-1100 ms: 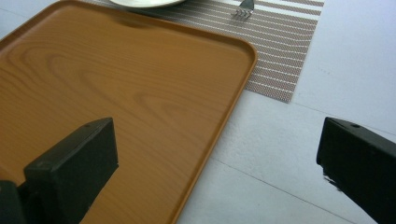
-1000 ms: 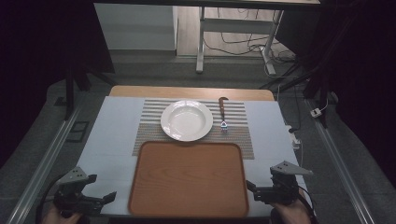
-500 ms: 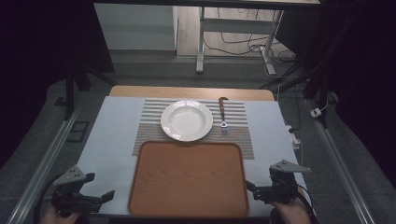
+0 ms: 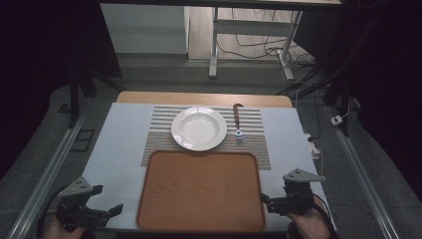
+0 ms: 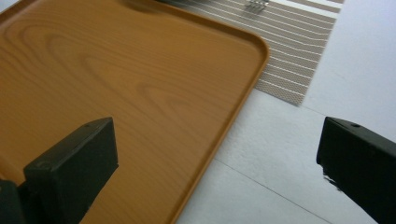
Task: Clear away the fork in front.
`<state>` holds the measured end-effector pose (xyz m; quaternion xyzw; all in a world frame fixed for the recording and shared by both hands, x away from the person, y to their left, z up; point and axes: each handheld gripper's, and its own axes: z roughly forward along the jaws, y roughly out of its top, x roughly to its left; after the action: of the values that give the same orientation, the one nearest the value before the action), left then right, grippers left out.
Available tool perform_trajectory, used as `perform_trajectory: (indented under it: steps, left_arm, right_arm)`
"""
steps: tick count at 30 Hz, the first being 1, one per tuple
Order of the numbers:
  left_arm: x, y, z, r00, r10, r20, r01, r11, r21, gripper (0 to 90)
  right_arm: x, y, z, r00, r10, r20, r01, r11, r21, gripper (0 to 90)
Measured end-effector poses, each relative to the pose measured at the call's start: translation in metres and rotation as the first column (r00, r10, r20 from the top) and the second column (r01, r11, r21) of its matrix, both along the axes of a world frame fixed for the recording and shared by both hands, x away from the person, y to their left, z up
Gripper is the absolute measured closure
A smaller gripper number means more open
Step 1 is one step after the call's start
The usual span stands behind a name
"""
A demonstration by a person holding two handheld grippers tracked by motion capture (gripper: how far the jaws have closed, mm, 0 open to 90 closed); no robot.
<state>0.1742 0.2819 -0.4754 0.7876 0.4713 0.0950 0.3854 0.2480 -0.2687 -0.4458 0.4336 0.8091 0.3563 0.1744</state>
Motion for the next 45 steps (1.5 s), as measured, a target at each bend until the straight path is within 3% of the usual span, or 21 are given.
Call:
perform_trajectory:
  steps: [23,29,40,45]
  left_arm:
    - [0.001,0.002,-0.001,0.9999,-0.006,-0.012,0.006,0.9998,-0.021,0.0]
    - [0.002,0.002,-0.001,0.9999,-0.003,-0.014,0.002,0.9997,-0.023,0.0]
    - [0.002,0.002,-0.001,0.9999,-0.005,-0.016,0.005,0.9998,-0.021,0.0]
    - [0.002,0.002,-0.001,0.9998,-0.007,-0.018,0.006,0.9998,-0.020,0.0]
  right_arm:
    - [0.022,0.027,-0.003,0.9915,0.112,-0.067,-0.114,0.993,-0.032,0.0]
    - [0.031,0.041,-0.006,0.9878,0.137,-0.074,-0.145,0.983,-0.116,0.4]
    - [0.048,0.055,-0.011,0.9876,0.139,-0.073,-0.151,0.971,-0.186,0.4]
    - [0.055,0.062,-0.013,0.9851,0.157,-0.071,-0.169,0.958,-0.230,0.3]
